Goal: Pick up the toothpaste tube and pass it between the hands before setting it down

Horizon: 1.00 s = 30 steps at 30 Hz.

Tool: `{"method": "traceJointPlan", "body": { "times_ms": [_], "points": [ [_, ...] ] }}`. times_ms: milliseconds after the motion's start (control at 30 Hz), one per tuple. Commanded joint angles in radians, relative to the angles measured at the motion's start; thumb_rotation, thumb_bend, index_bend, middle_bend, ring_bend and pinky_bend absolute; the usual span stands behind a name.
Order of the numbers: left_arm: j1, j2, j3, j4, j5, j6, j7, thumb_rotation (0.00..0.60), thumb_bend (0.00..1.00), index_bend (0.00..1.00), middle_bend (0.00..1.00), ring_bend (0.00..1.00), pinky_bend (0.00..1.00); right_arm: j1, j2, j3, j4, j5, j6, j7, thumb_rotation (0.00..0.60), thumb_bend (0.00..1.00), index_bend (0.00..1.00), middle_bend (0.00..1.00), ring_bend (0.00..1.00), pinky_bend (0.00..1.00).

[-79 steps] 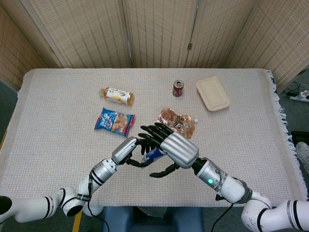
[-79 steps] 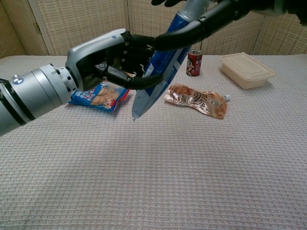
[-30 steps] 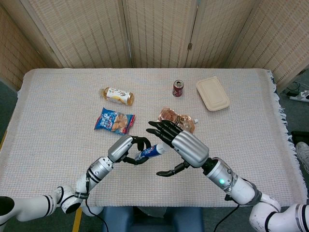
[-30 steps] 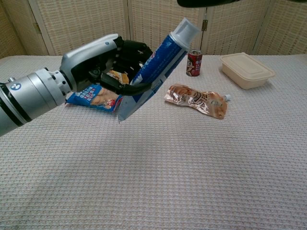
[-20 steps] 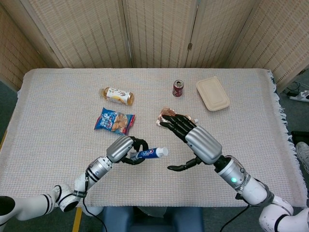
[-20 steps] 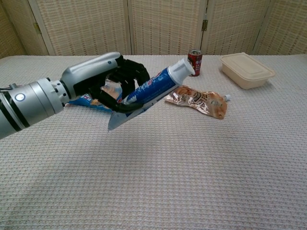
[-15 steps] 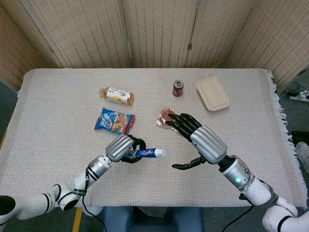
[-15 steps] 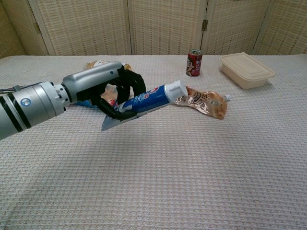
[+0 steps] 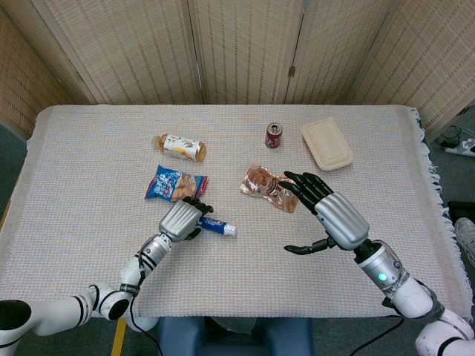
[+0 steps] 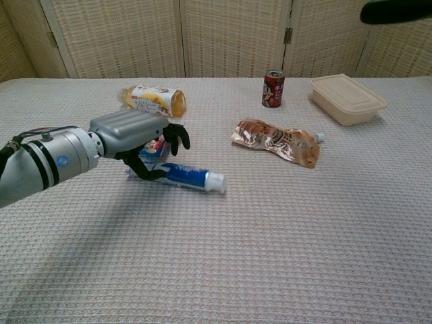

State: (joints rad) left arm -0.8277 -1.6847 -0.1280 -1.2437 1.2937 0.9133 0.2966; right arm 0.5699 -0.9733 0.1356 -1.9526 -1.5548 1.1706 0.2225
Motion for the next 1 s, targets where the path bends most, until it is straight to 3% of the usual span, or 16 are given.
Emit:
{"method": "traceJointPlan", "body": {
  "times_ms": [33,233,267,300,367,400,700,1000],
  "points": [
    [0.009,0.034,-0.008,-0.062,-0.051,-0.024,0.049,0.600,0.42,0.10,0.22,0.12,0.15,-0.019,0.012,-0.010,0.019,0.003,0.010,0.017,0.275,0.12,0.00,0.00,0.00,0.00],
    [0.060,0.141,-0.022,-0.186,-0.059,0.063,0.055,0.600,0.42,0.08,0.19,0.10,0.12,-0.077,0.039,-0.043,0.071,0.008,0.045,-0.014,0.274,0.12,0.00,0.00,0.00,0.00],
    [0.073,0.165,-0.027,-0.212,-0.065,0.079,0.045,0.600,0.42,0.09,0.19,0.10,0.12,-0.091,0.041,-0.048,0.077,0.014,0.057,-0.031,0.311,0.12,0.00,0.00,0.00,0.00],
    [0.087,0.191,-0.032,-0.237,-0.071,0.095,0.036,0.600,0.42,0.09,0.19,0.11,0.11,-0.106,0.044,-0.053,0.081,0.019,0.070,-0.048,0.423,0.12,0.00,0.00,0.00,0.00],
    [0.123,0.250,-0.038,-0.284,-0.080,0.142,0.022,0.600,0.42,0.10,0.19,0.12,0.11,-0.138,0.050,-0.067,0.098,0.031,0.094,-0.098,0.575,0.13,0.00,0.00,0.00,0.00],
    [0.146,0.281,-0.041,-0.305,-0.085,0.171,0.014,0.600,0.42,0.11,0.19,0.12,0.11,-0.156,0.052,-0.076,0.104,0.040,0.103,-0.111,0.600,0.13,0.00,0.00,0.00,0.00],
    [0.331,0.433,-0.025,-0.367,-0.082,0.383,-0.090,0.600,0.42,0.17,0.19,0.12,0.08,-0.268,0.031,-0.128,0.205,0.060,0.164,-0.079,0.600,0.13,0.00,0.00,0.00,0.00],
    [0.497,0.448,0.046,-0.389,-0.006,0.586,-0.088,0.600,0.42,0.19,0.19,0.13,0.05,-0.364,-0.017,-0.154,0.300,0.027,0.265,-0.007,0.600,0.13,0.00,0.00,0.00,0.00]
  ]
}}
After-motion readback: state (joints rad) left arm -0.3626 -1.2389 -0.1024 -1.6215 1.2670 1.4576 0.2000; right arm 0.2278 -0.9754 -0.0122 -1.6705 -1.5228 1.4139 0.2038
